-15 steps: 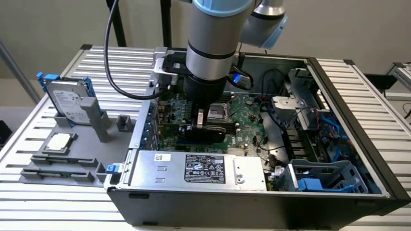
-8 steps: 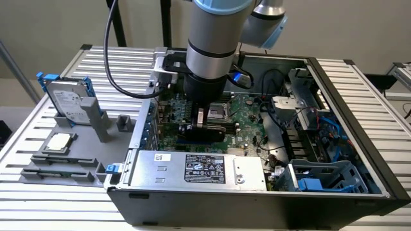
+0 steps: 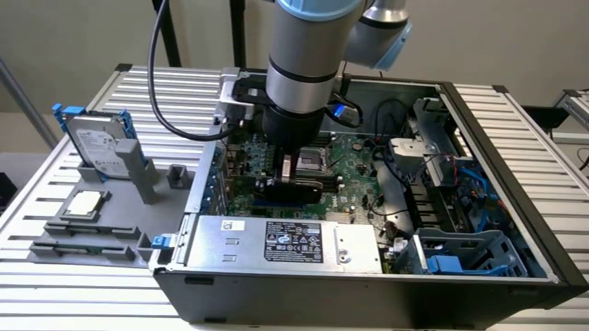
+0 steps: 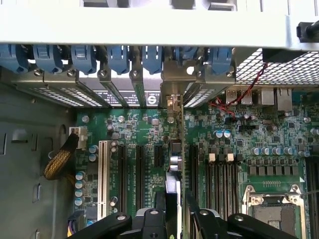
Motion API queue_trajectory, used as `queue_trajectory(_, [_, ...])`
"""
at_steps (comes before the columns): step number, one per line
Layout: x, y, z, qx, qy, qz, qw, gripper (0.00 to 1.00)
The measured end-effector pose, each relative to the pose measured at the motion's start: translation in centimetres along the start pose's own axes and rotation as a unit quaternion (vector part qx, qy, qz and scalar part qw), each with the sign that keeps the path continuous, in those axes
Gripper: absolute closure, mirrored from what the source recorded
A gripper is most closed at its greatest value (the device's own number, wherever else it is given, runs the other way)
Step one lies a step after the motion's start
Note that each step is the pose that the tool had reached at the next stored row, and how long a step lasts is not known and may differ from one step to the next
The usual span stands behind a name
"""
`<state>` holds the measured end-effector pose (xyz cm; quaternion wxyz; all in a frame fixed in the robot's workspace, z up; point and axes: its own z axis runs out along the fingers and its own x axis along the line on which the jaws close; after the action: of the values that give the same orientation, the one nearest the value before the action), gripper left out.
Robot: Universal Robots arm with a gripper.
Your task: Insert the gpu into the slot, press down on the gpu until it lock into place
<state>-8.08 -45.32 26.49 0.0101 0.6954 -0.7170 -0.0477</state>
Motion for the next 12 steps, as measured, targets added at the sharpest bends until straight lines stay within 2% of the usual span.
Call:
queue_trajectory(7, [0.0, 0.01, 0.11, -0.0033, -0.0001, 0.0, 1.0, 0.74])
queue_trajectory(12, [0.01, 0.0, 0.14, -0.0068, 0.0002, 0.0, 1.0, 0.74])
